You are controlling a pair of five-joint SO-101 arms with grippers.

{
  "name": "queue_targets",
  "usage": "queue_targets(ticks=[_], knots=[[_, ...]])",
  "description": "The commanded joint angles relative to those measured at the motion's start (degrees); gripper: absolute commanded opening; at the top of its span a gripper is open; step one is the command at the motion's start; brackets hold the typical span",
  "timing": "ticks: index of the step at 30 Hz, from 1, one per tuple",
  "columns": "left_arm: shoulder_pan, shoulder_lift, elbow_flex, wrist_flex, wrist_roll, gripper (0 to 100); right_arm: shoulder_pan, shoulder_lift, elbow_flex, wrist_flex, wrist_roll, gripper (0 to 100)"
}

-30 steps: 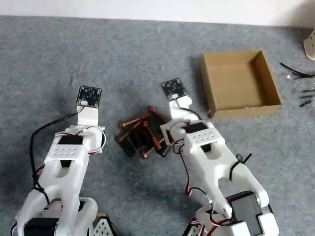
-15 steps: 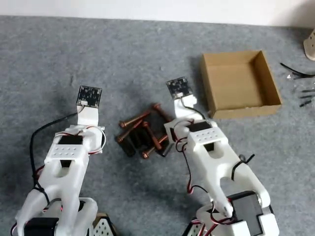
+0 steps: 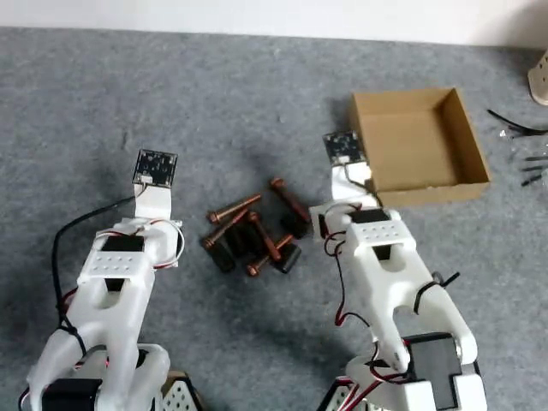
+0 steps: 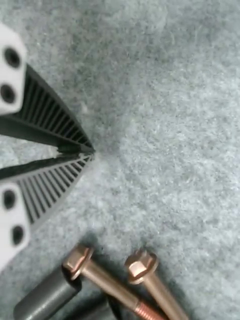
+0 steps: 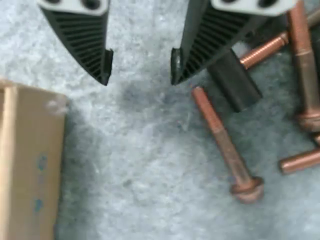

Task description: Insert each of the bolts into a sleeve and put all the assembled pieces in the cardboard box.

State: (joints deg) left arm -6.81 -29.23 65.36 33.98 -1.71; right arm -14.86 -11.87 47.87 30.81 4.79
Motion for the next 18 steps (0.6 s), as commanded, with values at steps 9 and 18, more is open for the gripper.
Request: queue_targets(ticks=[9, 18], knots=[[-0.4, 0.0, -2.4, -1.2, 0.4, 1, -9.8, -0.7, -0.7, 0.3, 4.2, 17.6], [-0.4, 0.0, -2.4, -1.2, 0.4, 1, -13.9, -0.1, -0.7, 0.1, 5.5, 17.6]])
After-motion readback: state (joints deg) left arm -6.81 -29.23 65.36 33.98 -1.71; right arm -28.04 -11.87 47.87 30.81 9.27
